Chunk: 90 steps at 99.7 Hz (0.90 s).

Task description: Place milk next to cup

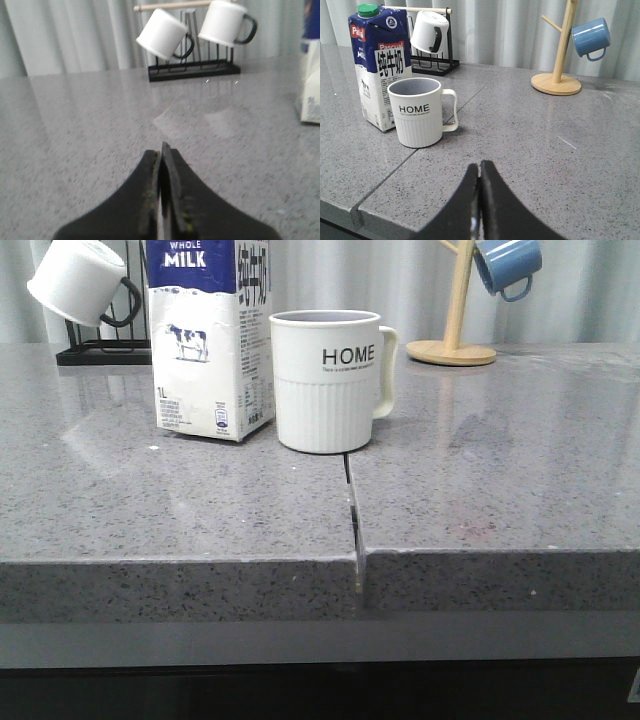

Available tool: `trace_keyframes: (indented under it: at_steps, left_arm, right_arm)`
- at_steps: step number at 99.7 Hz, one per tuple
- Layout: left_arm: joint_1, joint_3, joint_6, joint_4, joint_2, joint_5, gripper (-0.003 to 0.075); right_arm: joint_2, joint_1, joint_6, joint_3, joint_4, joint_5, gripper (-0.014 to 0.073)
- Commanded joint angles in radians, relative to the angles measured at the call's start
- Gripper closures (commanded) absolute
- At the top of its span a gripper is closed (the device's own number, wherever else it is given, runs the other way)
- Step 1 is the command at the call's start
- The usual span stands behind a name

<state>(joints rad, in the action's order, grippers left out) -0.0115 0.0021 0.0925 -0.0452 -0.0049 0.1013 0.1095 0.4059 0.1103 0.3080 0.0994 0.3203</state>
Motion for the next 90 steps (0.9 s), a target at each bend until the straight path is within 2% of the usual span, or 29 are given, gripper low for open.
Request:
trace_keyframes:
  at_steps: [1,9,90]
  left_arm:
    - [0.032,0.036,-0.016,0.002,-0.033,-0.114,0.0741]
    - [0.034,0.037,-0.016,0.002,-0.033,-0.025,0.0741]
    - [0.024,0.042,-0.016,-0.005,-0.033,-0.026,0.0741]
  right_arm:
    - [0.009,-0.004,-0.005,0.027,0.0,-0.072,0.0662]
    - [0.009,-0.004,-0.005,0.027,0.0,-0.073,0.0662]
    - [0.009,-0.004,-0.005,0.027,0.021,-0.073,0.0662]
